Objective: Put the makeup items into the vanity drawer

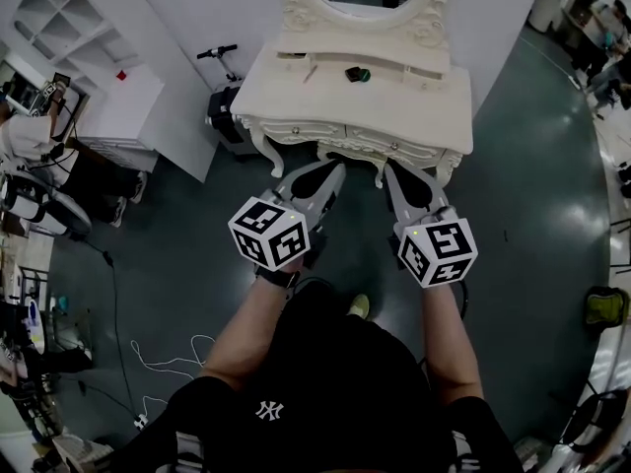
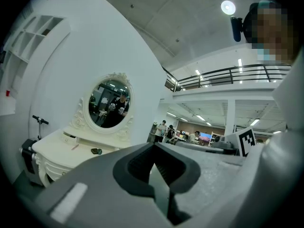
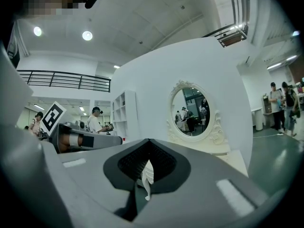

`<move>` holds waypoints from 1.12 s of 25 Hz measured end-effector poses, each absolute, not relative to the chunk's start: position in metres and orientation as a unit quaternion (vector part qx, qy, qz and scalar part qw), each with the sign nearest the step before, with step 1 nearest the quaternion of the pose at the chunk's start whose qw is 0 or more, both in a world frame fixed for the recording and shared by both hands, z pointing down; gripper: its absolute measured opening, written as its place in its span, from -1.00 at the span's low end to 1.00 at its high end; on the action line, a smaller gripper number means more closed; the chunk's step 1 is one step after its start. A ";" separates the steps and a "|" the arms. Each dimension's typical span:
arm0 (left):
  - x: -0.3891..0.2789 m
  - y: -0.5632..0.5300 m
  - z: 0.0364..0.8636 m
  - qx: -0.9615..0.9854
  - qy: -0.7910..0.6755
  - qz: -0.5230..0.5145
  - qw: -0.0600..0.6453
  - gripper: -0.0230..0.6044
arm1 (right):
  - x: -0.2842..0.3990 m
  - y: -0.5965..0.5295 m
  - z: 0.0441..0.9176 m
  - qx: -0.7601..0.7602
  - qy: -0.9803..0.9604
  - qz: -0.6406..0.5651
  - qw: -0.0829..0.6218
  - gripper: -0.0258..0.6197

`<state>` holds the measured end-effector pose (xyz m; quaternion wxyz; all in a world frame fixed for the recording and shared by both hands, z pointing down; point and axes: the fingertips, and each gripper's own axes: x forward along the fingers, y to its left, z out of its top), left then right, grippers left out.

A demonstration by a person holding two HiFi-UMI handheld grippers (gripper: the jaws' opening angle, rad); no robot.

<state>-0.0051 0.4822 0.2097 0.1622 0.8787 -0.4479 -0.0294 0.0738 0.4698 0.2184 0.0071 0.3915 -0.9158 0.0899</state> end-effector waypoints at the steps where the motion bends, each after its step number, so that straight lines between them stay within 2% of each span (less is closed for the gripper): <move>1: -0.003 0.480 0.210 0.879 -0.447 -0.029 0.162 -0.93 | 0.075 0.468 0.218 0.392 -0.915 0.090 0.007 -0.84; 15: 0.006 0.424 0.221 0.888 -0.428 -0.026 0.165 -0.93 | 0.079 0.414 0.228 0.409 -0.908 0.088 0.014 -0.84; 28: -0.024 0.296 0.252 0.891 -0.415 -0.007 0.184 -0.93 | 0.041 0.293 0.257 0.423 -0.899 0.107 0.041 -0.84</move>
